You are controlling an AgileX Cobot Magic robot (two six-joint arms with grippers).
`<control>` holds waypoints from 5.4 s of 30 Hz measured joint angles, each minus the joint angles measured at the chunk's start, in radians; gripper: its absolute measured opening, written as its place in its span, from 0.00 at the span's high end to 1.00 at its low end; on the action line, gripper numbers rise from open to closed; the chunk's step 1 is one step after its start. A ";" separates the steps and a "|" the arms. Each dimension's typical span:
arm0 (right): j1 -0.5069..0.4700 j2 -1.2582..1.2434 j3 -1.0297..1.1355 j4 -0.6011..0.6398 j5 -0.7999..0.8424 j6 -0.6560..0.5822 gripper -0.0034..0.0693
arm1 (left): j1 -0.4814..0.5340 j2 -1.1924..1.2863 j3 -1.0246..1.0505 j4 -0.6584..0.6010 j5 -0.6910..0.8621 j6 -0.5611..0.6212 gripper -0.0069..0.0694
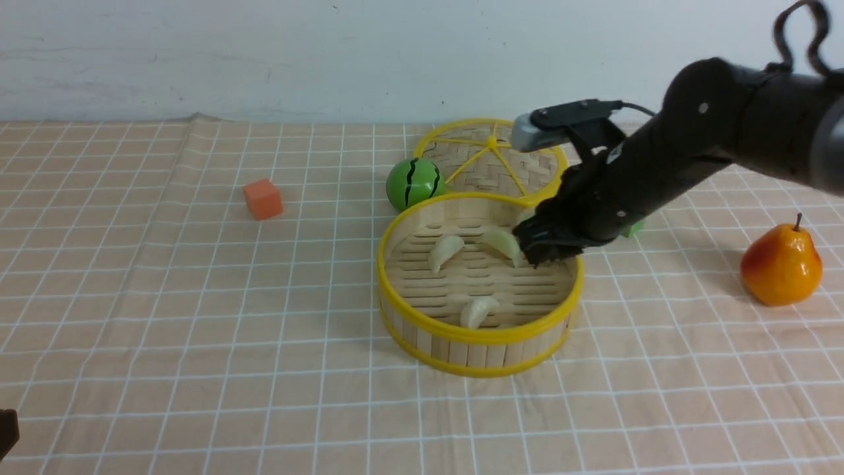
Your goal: Put the dumplings into the steamer on the table with the brown tablecloth.
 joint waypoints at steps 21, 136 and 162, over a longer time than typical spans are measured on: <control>-0.004 -0.179 -0.308 -0.035 0.501 -0.001 0.27 | 0.000 0.000 0.000 -0.001 0.000 0.000 0.90; -0.326 -1.917 1.518 -0.291 -0.306 0.270 0.91 | 0.248 -0.338 0.284 -0.123 -0.600 0.000 0.79; -0.326 -1.917 1.518 -0.291 -0.306 0.270 0.87 | 0.436 -0.338 0.364 -0.638 -0.185 0.460 0.93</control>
